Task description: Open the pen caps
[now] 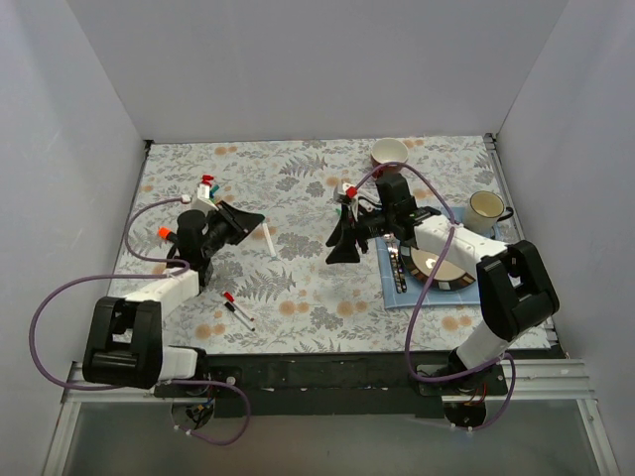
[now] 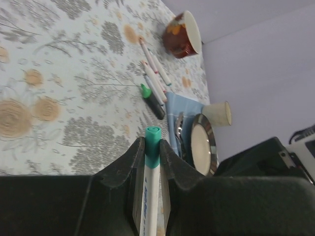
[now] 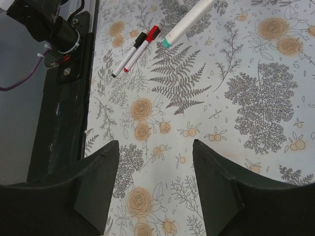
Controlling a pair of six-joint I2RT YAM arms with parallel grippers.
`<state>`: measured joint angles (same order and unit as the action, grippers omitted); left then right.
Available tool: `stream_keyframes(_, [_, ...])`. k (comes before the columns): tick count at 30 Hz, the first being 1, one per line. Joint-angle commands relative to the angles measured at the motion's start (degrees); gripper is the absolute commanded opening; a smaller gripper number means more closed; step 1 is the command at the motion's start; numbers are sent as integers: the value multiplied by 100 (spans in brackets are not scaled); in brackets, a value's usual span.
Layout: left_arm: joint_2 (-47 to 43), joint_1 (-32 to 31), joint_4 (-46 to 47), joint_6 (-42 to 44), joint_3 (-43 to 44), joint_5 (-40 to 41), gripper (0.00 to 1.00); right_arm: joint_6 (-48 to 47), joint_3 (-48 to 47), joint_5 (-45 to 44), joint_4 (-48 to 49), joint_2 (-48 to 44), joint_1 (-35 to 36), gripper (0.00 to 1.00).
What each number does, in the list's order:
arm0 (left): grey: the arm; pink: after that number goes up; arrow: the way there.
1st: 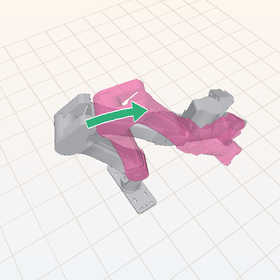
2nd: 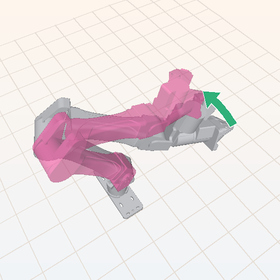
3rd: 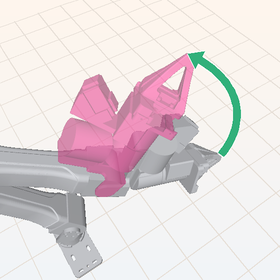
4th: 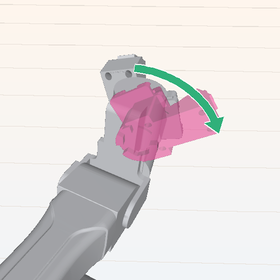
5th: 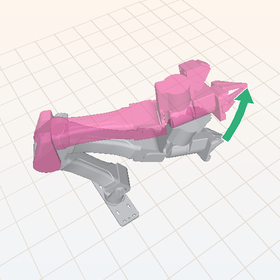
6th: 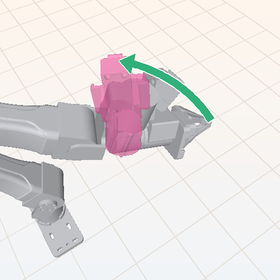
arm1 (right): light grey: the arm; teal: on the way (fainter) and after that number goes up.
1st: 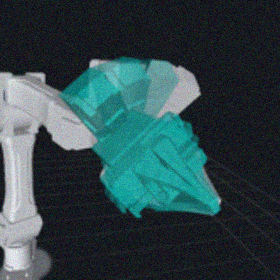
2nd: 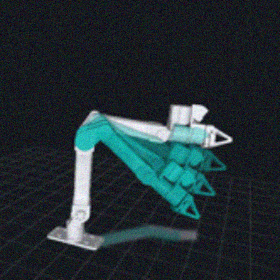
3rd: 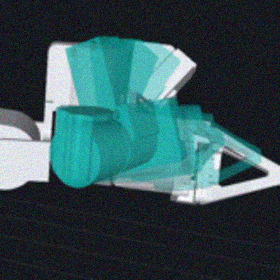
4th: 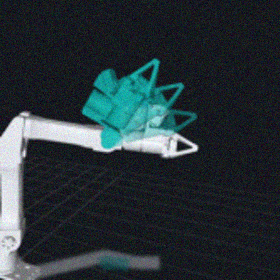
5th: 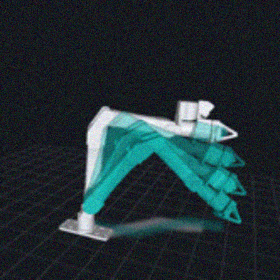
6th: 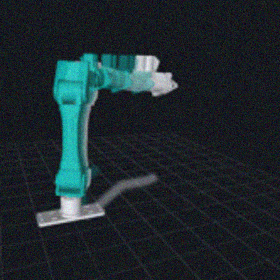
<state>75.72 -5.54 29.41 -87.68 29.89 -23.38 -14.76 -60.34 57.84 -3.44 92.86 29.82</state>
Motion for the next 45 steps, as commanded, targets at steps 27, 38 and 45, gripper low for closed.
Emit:
stream_keyframes(27, [223, -2706, 2991, -1664, -686, 1924, 0, 2871, 1006, 676, 3375, 30, 41, 80])
stream_keyframes(38, [549, -3172, 3308, -1393, -607, 2433, 0, 4183, 1384, 281, 4502, 136, 41, 88])
stream_keyframes(45, [689, -3366, 3536, -1111, -467, 2434, 1, 4421, 1349, 69, 4343, 171, 24, 67])
